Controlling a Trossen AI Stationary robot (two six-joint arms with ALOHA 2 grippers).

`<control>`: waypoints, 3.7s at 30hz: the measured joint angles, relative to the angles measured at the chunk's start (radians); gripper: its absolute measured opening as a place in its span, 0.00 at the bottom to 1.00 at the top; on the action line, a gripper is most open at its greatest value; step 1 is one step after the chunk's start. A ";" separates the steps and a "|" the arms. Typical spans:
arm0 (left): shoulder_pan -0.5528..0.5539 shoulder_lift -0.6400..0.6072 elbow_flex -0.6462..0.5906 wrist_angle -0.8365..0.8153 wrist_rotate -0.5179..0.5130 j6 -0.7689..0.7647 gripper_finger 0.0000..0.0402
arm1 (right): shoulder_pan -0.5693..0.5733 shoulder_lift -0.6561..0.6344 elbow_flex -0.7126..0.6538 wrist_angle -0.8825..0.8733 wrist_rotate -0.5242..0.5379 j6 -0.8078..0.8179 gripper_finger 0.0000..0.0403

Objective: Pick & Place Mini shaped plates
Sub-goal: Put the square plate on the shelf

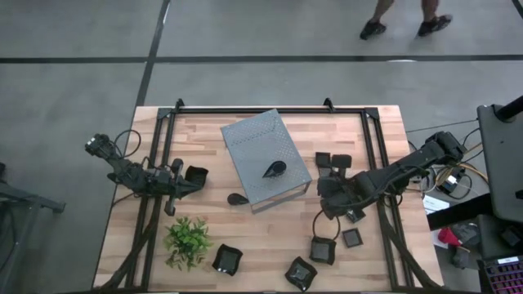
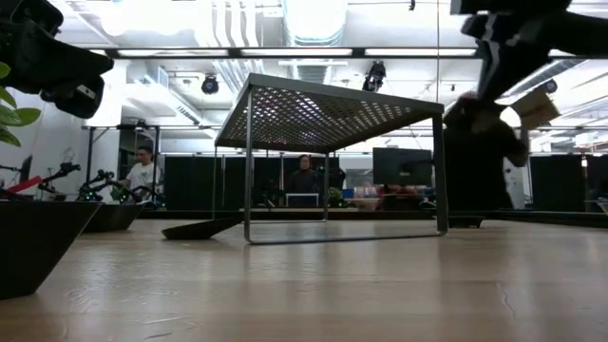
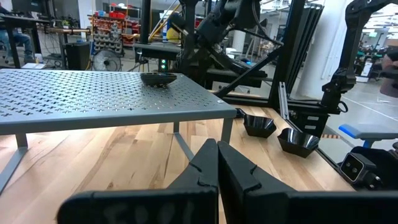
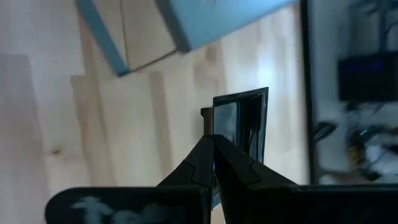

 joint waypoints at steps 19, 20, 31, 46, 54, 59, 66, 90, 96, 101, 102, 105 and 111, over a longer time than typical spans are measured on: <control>0.000 0.000 0.000 0.000 0.000 0.000 0.00 | -0.111 0.000 0.134 0.209 0.200 -0.612 0.02; 0.000 0.000 0.000 0.000 0.000 0.000 0.00 | -0.127 0.000 0.132 0.248 0.199 -0.651 0.02; 0.000 0.000 0.000 0.000 0.000 0.000 0.00 | -0.271 0.000 0.120 0.578 0.011 -1.063 0.02; 0.000 0.000 0.000 0.000 0.000 0.000 0.00 | -0.422 0.014 0.104 0.685 -0.170 -1.250 0.02; 0.000 0.000 0.000 0.000 0.000 0.000 0.00 | -0.470 0.057 0.104 0.689 -0.174 -1.239 0.02; 0.000 0.001 0.000 0.000 0.000 0.000 0.00 | -0.499 0.114 0.104 0.729 -0.172 -1.283 0.02; 0.000 0.001 0.000 0.000 0.000 0.000 0.00 | -0.519 0.180 0.104 0.782 -0.164 -1.353 0.02; 0.000 0.001 0.000 0.000 0.000 0.000 0.00 | -0.527 0.196 0.104 0.814 -0.209 -1.255 0.02; 0.000 0.001 0.000 0.000 0.000 0.000 0.00 | -0.534 0.197 0.104 0.795 -0.184 -1.277 0.02; 0.000 0.001 0.000 0.000 0.000 0.000 0.00 | -0.539 0.198 0.104 0.793 -0.185 -1.277 0.05; 0.000 0.001 0.000 0.000 0.000 0.000 0.00 | -0.539 0.198 0.104 0.792 -0.186 -1.277 0.06; 0.000 0.001 0.000 0.000 0.000 0.000 0.00 | -0.539 0.198 0.104 0.790 -0.187 -1.267 0.11; 0.000 0.001 0.000 0.000 0.000 0.000 0.00 | -0.539 0.192 0.104 0.789 -0.187 -1.260 0.20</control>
